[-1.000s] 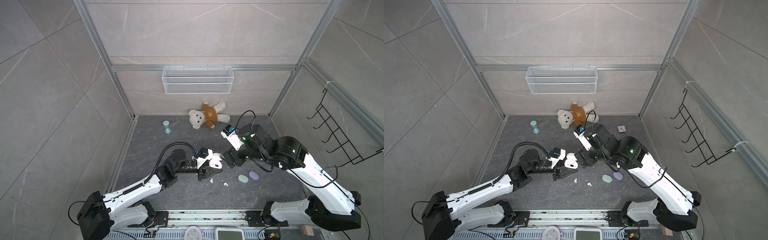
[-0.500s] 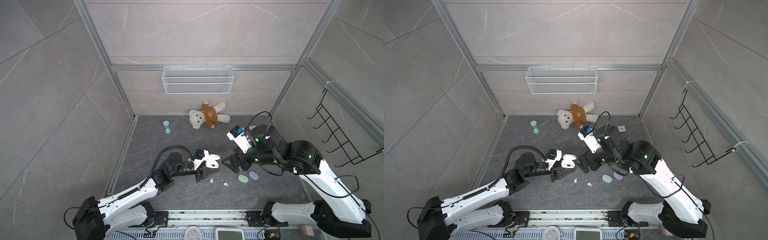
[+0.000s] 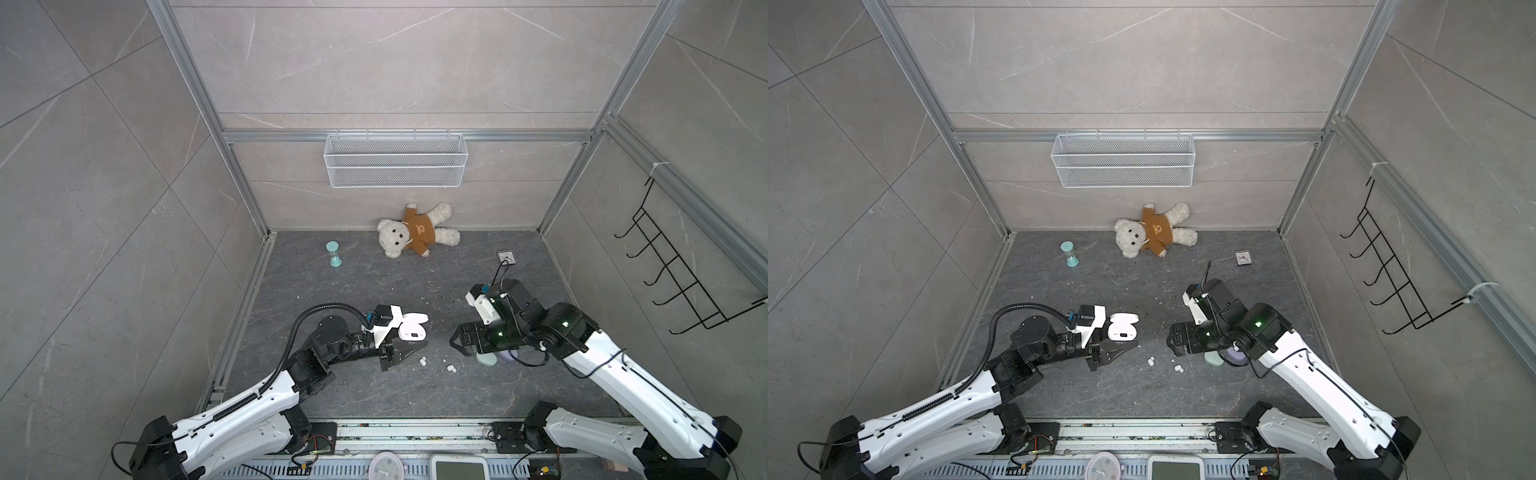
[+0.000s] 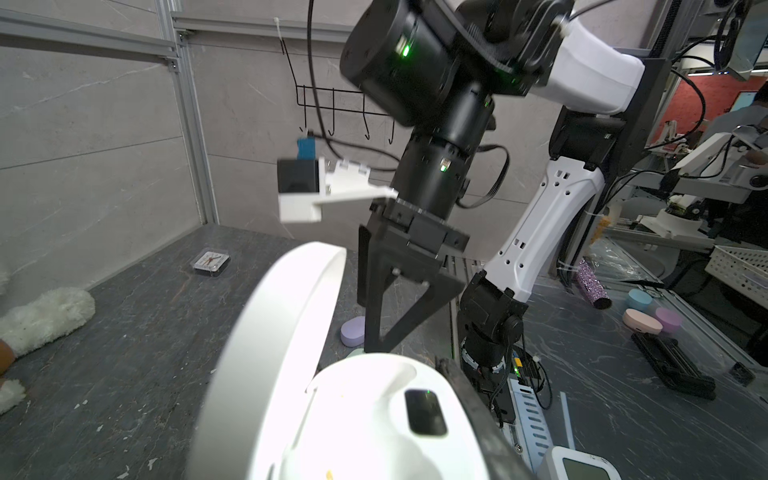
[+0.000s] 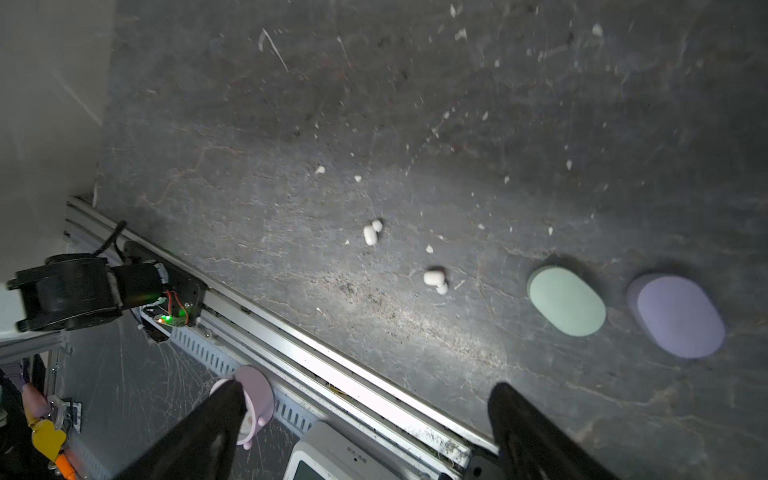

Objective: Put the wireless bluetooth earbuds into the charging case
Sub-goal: 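Move the right gripper down toward the white earbuds on the table, then lower the open right gripper over a single white earbud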

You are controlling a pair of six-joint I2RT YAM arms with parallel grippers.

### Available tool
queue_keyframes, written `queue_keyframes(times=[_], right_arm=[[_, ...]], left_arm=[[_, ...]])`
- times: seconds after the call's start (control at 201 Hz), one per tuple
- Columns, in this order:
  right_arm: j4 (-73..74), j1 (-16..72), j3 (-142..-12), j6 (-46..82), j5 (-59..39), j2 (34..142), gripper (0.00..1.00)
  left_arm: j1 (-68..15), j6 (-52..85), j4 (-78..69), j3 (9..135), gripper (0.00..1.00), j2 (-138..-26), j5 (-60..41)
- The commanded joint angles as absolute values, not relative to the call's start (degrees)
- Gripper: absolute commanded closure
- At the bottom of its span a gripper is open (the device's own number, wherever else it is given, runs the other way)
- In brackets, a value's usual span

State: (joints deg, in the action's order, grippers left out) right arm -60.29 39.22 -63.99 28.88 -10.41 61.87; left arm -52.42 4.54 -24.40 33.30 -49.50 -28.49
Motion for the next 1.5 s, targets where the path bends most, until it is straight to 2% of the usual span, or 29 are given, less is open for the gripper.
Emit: queue_keyframes(times=[0.0,0.219,0.597,0.766,1.06,1.498], right_arm=[[-54.26,38.53,-58.76,32.27,-12.91,64.61,0.06],[-41.49,38.34,-50.7,32.11,-16.53,72.84,0.08],[-32.74,38.11,-46.89,28.75,-18.02,83.59,0.11],[-31.9,37.16,-45.75,27.14,-17.8,84.83,0.12],[-30.26,37.0,-43.65,26.19,-19.5,87.1,0.13],[-30.39,36.98,-41.39,27.03,-23.12,84.11,0.14]], left_arm=[[-52.55,6.49,-25.3,32.81,0.85,-47.83,-27.85],[-52.56,8.43,-26.73,30.7,0.84,-46.46,-27.04],[-52.56,10.88,-31.13,26.46,0.84,-47.06,-24.76],[-52.56,12.13,-35.47,26.43,0.84,-50.13,-26.21],[-52.56,10.12,-33.78,28.84,0.84,-50.98,-27.11],[-52.56,9.89,-32.62,29.53,0.84,-50.89,-27.61]])
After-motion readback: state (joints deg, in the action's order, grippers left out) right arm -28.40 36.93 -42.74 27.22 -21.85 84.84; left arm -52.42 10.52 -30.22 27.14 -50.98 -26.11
